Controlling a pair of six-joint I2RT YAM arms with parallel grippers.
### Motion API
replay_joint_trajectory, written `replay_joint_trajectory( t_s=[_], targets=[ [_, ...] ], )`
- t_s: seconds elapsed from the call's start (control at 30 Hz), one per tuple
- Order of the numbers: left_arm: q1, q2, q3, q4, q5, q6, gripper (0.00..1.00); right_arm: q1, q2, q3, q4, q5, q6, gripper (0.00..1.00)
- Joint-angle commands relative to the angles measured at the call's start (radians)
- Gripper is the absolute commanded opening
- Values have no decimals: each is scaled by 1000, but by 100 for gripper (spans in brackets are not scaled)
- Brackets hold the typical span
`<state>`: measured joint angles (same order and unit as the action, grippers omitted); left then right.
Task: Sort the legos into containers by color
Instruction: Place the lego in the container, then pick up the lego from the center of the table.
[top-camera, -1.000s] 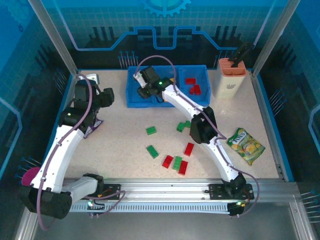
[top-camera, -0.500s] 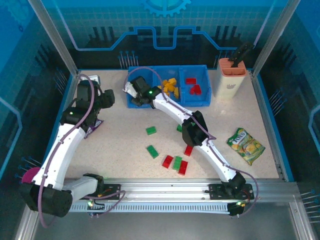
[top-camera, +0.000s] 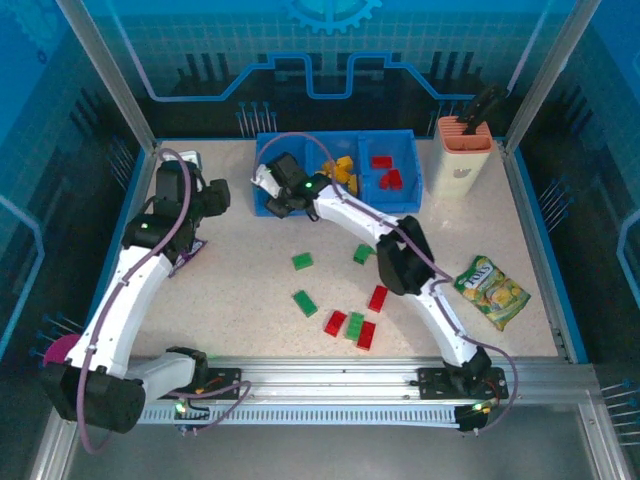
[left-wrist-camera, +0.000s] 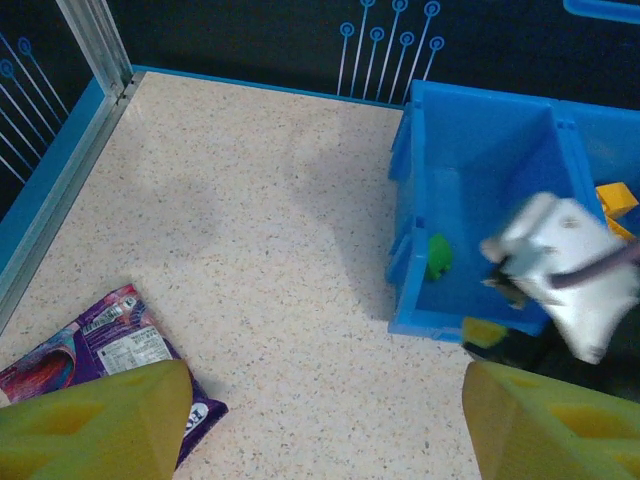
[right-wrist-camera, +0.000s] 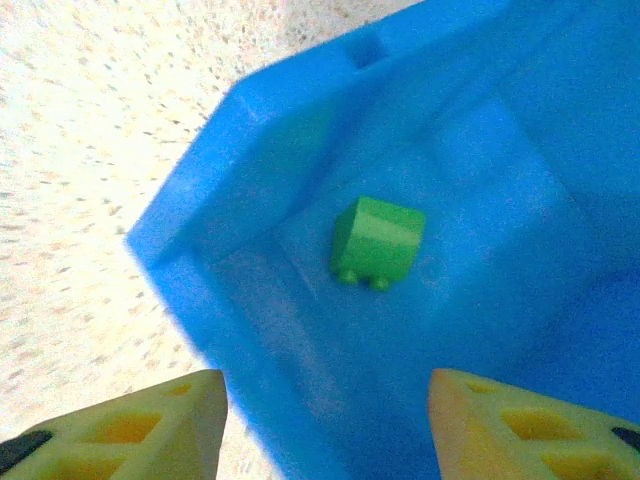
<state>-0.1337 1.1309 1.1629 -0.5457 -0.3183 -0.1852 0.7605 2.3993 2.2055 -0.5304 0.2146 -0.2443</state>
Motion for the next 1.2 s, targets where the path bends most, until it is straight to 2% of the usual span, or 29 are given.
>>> replay_joint_trajectory(
  t_s=[0.0,0.13,0.3,0.43,0.53,0.67,0.9,1.17],
  targets=[
    [9,5,-14,32,-11,-13,74,19,-248,-108,44,56,106,57],
    [9,2,-26,66,-14,-10,77,-22,-467,-361,-36,136,264,60],
    [9,-10,-14,28,26,-22,80,-223,-743,-779,-25,27,488,63],
    [8,-25,-11,0,118,-71,86,-377,-824,-934,-143,-38,658,67],
    [8,-18,3,-48,132,-67,87,-432,-874,-1033,-152,-97,718,69],
    [8,5,4,-73,150,-35,87,-465,-875,-1101,-152,-165,791,70],
    [8,32,-5,-59,187,-24,88,-464,-811,-1165,-71,-242,830,71],
    [8,11,-29,-53,164,-7,88,-423,-719,-1135,-61,-226,814,69]
  ],
)
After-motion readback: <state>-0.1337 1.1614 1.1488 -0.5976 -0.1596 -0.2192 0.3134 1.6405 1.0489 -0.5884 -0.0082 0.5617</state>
